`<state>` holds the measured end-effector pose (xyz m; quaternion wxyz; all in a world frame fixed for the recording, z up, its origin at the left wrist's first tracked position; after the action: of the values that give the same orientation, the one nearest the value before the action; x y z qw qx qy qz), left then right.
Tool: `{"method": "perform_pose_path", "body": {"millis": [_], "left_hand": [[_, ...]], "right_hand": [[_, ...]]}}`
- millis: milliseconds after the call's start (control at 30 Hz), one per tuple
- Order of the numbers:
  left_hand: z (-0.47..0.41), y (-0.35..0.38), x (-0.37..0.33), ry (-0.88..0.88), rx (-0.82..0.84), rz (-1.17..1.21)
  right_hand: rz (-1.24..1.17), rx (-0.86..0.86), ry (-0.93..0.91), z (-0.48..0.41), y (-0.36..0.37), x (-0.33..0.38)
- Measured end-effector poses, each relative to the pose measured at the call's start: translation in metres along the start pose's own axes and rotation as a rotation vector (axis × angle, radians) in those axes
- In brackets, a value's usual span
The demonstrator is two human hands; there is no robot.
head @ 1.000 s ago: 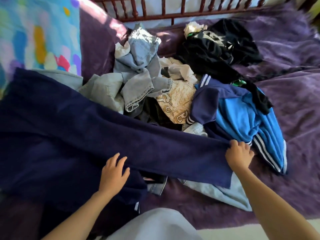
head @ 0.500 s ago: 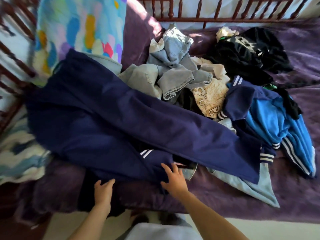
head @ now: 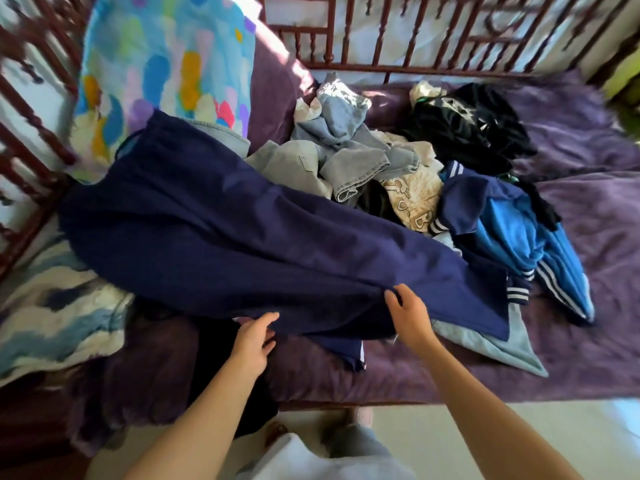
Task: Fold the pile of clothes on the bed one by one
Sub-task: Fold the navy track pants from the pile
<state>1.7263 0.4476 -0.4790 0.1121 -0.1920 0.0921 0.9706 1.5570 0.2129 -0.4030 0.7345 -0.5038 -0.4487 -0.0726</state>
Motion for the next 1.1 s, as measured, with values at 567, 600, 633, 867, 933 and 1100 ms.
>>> {"method": "perform_pose_path", "body": {"millis": [567,600,633,867,933,1100], "left_hand": [[0.000,0.014,0.088,-0.303,-0.032,-0.209],[-0.001,0.014,0.085,-0.277,-0.057,-0.216],[-0.003,0.014,0.080,-0.243,-0.090,-0.226],[-0.016,0.033,0.057,-0.021,-0.301,-0.387],[-0.019,0.027,0.059,0.009,-0.444,-0.385],[-0.014,0.019,0.064,-0.018,-0.536,0.064]], "right_hand": [[0.573,0.361,0.214,0.000,-0.005,-0.129],[0.555,0.372,0.294,0.013,-0.007,-0.150],[0.533,0.370,0.374,0.024,-0.011,-0.168],[-0.038,-0.109,0.769,0.048,-0.044,-0.241],[-0.267,-0.248,0.763,0.044,-0.045,-0.253],[-0.575,-0.286,0.782,0.038,-0.045,-0.253]]}}
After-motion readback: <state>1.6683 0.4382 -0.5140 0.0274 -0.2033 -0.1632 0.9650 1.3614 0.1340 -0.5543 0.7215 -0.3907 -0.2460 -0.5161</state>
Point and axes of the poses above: each hand's wrist, its own z-axis away from the middle knuckle, its own y-axis out of the palm, x = y × z, the point moved 9 cm from there along -z, towards the middle knuckle, and after that the axes turned 11 degrees about -y, right-handed, at the moved point
